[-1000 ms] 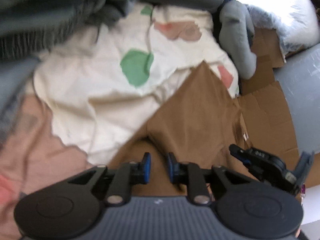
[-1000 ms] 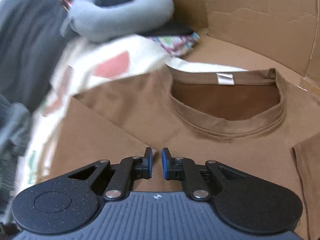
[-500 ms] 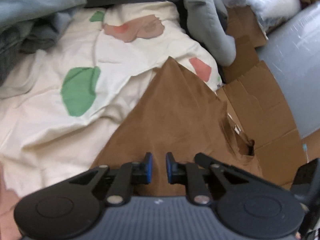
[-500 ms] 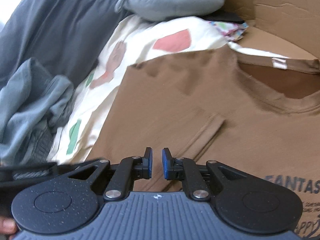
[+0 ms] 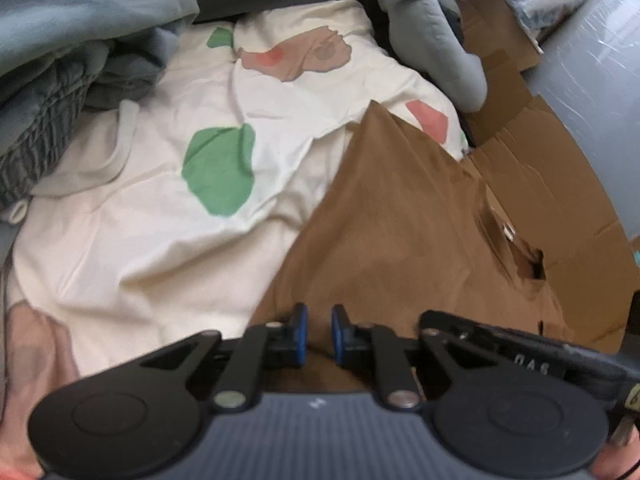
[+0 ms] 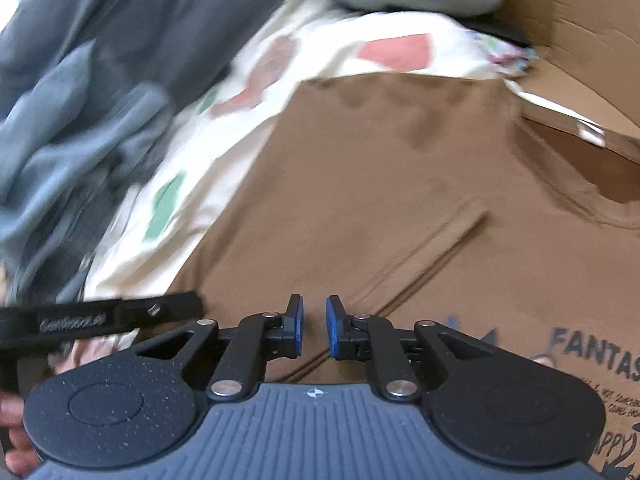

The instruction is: Fold clothes

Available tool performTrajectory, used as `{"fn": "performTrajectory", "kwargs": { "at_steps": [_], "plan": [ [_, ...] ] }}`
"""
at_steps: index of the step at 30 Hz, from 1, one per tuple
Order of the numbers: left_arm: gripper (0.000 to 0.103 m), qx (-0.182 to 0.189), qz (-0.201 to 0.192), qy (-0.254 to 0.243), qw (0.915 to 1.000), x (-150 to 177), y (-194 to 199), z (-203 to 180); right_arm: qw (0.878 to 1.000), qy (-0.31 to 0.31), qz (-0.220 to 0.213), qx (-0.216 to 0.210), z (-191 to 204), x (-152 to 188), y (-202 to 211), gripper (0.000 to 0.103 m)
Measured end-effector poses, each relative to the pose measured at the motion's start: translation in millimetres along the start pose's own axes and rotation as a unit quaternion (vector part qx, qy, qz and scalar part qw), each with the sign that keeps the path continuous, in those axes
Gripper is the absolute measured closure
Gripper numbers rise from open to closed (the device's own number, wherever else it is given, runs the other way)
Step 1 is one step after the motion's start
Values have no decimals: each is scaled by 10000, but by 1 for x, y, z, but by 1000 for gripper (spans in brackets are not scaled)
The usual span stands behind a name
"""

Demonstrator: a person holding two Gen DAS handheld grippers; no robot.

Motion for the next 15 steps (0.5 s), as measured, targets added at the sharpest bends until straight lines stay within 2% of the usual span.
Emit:
{"fn": "performTrajectory", "kwargs": {
  "at_steps": [3, 4, 7, 12, 15],
  "plan": [
    [87, -69, 120, -61, 9999, 2, -2, -2, 9980, 546, 256, 172, 15, 15, 0, 75],
    [84, -81, 158, -101, 9998, 2, -3, -4, 9965, 737, 332, 226, 20, 19, 1, 70],
    [72, -81, 238, -241, 9994, -2, -3, -12, 9936, 966, 464, 354, 25, 21, 10, 69],
    [62, -173, 304, -534, 9980, -9, 8, -27, 9961, 669, 438, 384, 23, 12, 43, 68],
    [51, -194, 294, -688, 9970, -13, 19, -36, 9972, 438, 375, 473, 21, 8, 69, 64]
  ]
}}
Point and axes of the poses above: each gripper's, at about its wrist camera, not at the fingertips, and y roughly against the way its jaws point, z to its left, x to its underside, the point moved 10 cm from there along -y, roughly the way its jaws point, and after that the axes turned 4 degrees about -y, right-handed, at the moved point
